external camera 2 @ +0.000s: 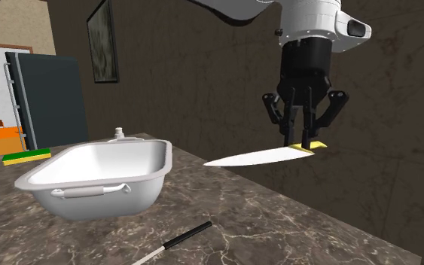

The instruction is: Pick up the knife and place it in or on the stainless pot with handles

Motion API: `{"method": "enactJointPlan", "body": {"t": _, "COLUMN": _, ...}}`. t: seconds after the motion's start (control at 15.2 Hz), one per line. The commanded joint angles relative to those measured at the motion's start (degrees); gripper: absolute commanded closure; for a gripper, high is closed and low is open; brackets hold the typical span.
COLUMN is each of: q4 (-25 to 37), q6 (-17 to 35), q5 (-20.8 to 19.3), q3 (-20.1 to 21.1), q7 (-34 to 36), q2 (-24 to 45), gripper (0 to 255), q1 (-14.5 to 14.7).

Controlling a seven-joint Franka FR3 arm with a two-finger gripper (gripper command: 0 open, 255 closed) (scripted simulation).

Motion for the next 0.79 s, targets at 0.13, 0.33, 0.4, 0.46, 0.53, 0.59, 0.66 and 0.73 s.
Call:
{"method": "enactJointPlan", "body": {"t": 0.13, "q4": 3.95, "q6": -3.30, "q5": -0.01, "q3": -0.03, "q7": -0.44, "q2": 0.64, "gripper": 255, "q1": 0.24}}
{"method": "enactJointPlan", "body": {"t": 0.33, "q4": -7.91, "q6": 0.57, "q5": 0.44, "q3": 0.87, "q7": 2.45, "q2": -6.96, "gripper": 255, "q1": 1.27}}
{"method": "enactJointPlan", "body": {"t": 0.4, "q4": -11.13, "q6": 1.52, "q5": 0.60, "q3": 1.19, "q7": 3.38, "q2": -9.11, "gripper": 255, "q1": 1.65}}
{"method": "enactJointPlan", "body": {"t": 0.46, "q4": -14.10, "q6": 2.36, "q5": 0.78, "q3": 1.51, "q7": 4.30, "q2": -11.13, "gripper": 255, "q1": 2.05}}
{"method": "enactJointPlan", "body": {"t": 0.53, "q4": -16.87, "q6": 3.10, "q5": 0.96, "q3": 1.84, "q7": 5.22, "q2": -13.05, "gripper": 255, "q1": 2.46}}
{"method": "enactJointPlan", "body": {"t": 0.59, "q4": -19.45, "q6": 3.75, "q5": 1.16, "q3": 2.19, "q7": 6.13, "q2": -14.87, "gripper": 255, "q1": 2.89}}
{"method": "enactJointPlan", "body": {"t": 0.66, "q4": -21.88, "q6": 4.33, "q5": 1.37, "q3": 2.54, "q7": 7.05, "q2": -16.61, "gripper": 255, "q1": 3.33}}
{"method": "enactJointPlan", "body": {"t": 0.73, "q4": -24.17, "q6": 4.84, "q5": 1.60, "q3": 2.91, "q7": 7.96, "q2": -18.27, "gripper": 255, "q1": 3.78}}
